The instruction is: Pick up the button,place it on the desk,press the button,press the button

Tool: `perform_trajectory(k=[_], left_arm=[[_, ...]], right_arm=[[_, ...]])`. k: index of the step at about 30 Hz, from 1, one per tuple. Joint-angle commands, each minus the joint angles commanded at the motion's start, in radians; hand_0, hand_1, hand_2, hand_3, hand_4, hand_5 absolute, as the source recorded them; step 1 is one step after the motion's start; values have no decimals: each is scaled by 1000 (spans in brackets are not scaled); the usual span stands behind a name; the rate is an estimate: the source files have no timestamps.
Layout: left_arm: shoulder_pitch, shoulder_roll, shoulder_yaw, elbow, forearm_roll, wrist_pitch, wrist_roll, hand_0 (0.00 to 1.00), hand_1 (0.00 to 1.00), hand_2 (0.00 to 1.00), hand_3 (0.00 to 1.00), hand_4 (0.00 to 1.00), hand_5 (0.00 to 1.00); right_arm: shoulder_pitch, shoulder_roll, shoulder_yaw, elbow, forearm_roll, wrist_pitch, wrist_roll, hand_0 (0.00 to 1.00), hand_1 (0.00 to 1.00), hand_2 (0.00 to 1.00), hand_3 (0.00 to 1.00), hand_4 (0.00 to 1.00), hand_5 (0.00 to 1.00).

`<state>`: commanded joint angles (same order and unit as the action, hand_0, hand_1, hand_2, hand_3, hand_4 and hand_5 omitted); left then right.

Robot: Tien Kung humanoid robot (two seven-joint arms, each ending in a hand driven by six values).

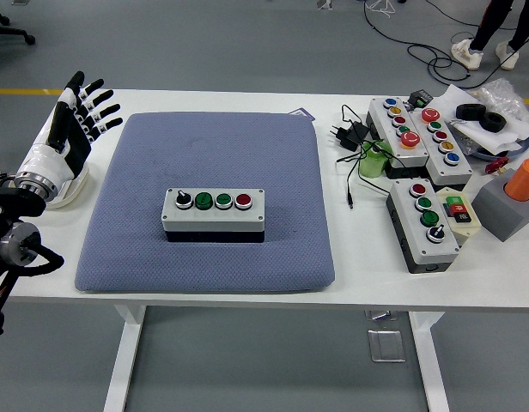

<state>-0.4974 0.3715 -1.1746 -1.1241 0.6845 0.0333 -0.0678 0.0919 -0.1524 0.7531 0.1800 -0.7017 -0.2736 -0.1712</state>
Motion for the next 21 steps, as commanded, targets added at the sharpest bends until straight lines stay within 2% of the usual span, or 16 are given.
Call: perform_trajectory(k=[9, 21], left_arm=[[9, 0, 3, -1, -1, -28, 2, 758, 830, 892, 888, 729, 998], [49, 13, -13, -26, 2, -25, -6, 759, 830, 890, 884, 720, 998]], right_arm=[[-9, 1, -17, 0, 12, 2, 2, 627, 477, 539, 582, 280, 22], [-24, -1, -18, 0, 2, 6, -1, 627, 477, 539, 582, 279, 22]])
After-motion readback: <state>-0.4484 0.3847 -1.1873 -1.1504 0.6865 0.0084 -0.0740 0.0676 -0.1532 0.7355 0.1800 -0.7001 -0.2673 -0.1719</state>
